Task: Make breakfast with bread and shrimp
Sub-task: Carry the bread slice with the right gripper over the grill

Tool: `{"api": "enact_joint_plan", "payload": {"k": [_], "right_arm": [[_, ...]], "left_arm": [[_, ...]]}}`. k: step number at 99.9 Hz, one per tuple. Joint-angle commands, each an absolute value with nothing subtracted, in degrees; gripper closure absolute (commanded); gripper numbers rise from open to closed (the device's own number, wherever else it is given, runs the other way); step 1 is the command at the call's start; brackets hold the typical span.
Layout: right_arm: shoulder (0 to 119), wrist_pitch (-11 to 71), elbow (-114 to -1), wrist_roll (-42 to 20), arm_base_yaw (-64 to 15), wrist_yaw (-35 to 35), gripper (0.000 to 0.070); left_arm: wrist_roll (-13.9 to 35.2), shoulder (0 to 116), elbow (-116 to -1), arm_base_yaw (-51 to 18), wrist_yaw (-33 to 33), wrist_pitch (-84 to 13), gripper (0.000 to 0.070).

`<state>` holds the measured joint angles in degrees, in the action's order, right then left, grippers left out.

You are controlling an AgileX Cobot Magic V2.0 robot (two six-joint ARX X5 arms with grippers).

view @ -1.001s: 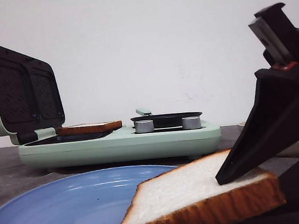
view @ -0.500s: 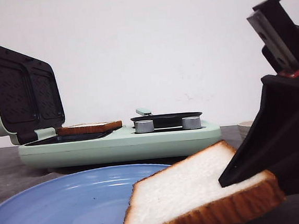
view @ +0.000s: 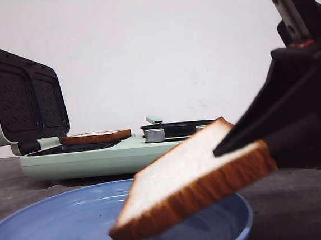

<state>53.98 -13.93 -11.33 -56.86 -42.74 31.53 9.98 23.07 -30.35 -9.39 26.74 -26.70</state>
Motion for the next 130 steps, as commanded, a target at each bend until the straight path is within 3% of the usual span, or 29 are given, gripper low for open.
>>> {"api": "enact_joint_plan", "payload": {"k": [1, 38, 65, 106, 130], "right_arm": [[54.11, -14.96, -13.89, -57.23, -43.0, 32.08, 0.07], [59.18, -12.6, -27.07, -54.02, -39.16, 33.12, 0.07], [76.71, -11.16, -43.94, -48.69, -37.17, 36.1, 0.07], [104.18, -6.57, -73.78, -47.53, -36.23, 40.1, 0.07], [114.56, -3.16, -84.6, -47.57, -36.23, 40.73, 0.07]], "left_arm": [[9.3, 23.16, -30.35, -9.39, 26.57, -25.71, 0.0458], [9.32, 23.09, -30.35, -9.39, 26.65, -24.97, 0.0458], [9.54, 23.09, -30.35, -9.39, 26.65, -23.97, 0.0458], [9.52, 23.09, -30.35, -9.39, 26.59, -23.94, 0.0458], [9.52, 23.09, -30.35, -9.39, 26.57, -23.94, 0.0458]]}}
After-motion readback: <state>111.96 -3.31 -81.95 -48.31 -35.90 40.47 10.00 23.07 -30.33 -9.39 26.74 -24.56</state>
